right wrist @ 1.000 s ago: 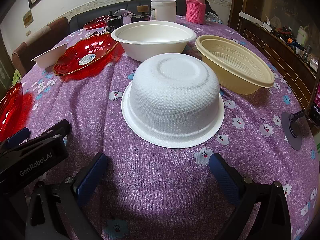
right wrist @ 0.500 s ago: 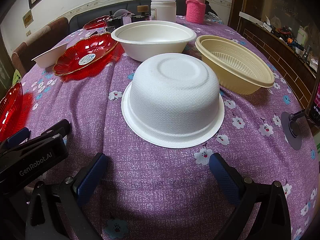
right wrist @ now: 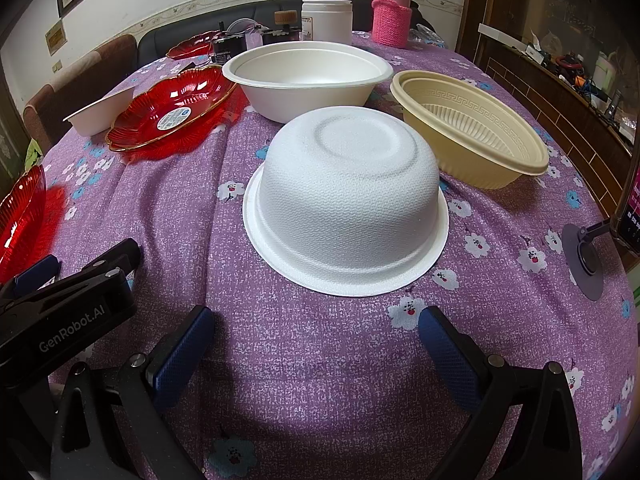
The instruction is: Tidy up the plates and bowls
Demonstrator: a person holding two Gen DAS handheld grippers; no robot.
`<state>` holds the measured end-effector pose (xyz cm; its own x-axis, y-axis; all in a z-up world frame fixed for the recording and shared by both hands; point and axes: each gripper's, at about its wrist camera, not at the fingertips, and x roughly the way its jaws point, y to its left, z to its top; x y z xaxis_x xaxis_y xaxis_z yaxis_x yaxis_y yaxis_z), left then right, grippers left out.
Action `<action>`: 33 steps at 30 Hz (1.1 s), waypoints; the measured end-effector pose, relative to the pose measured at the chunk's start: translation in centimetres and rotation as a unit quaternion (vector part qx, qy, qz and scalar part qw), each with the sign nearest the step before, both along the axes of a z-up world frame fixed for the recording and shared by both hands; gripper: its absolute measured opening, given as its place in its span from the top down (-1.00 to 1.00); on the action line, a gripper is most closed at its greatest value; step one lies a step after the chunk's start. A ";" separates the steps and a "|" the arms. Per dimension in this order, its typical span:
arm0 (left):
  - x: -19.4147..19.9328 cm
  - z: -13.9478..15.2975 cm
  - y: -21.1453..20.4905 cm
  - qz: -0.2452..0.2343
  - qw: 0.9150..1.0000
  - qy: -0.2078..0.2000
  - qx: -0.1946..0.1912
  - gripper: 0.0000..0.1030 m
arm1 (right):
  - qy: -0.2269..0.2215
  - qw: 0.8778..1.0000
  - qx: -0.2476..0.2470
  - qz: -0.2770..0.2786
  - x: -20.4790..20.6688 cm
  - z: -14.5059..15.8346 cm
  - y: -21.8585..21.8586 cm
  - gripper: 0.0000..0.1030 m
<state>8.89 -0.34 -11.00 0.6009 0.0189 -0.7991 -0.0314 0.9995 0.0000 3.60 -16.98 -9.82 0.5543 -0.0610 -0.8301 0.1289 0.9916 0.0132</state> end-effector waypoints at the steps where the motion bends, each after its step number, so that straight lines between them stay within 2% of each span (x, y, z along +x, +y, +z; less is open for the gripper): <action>1: 0.0 0.0 0.0 0.001 1.000 0.000 0.000 -1.00 | 0.000 1.000 0.000 0.000 0.0 0.0 0.0 -0.99; 7: 0.0 0.0 -0.2 -0.002 1.000 0.005 0.001 -1.00 | 0.000 1.000 0.000 0.000 0.0 0.0 0.0 -0.99; 12: 0.1 0.1 -0.2 -0.019 0.999 0.029 0.001 -1.00 | 0.000 1.000 0.000 -0.002 0.0 -0.1 0.0 -0.99; 27: -0.8 0.0 -0.4 0.008 1.000 0.022 -0.001 -1.00 | 0.001 1.000 -0.003 0.000 0.0 0.0 0.1 -0.99; 33: -1.1 0.4 -0.1 0.004 1.000 0.020 -0.011 -1.00 | 0.002 1.000 -0.004 -0.002 0.1 0.1 0.2 -0.99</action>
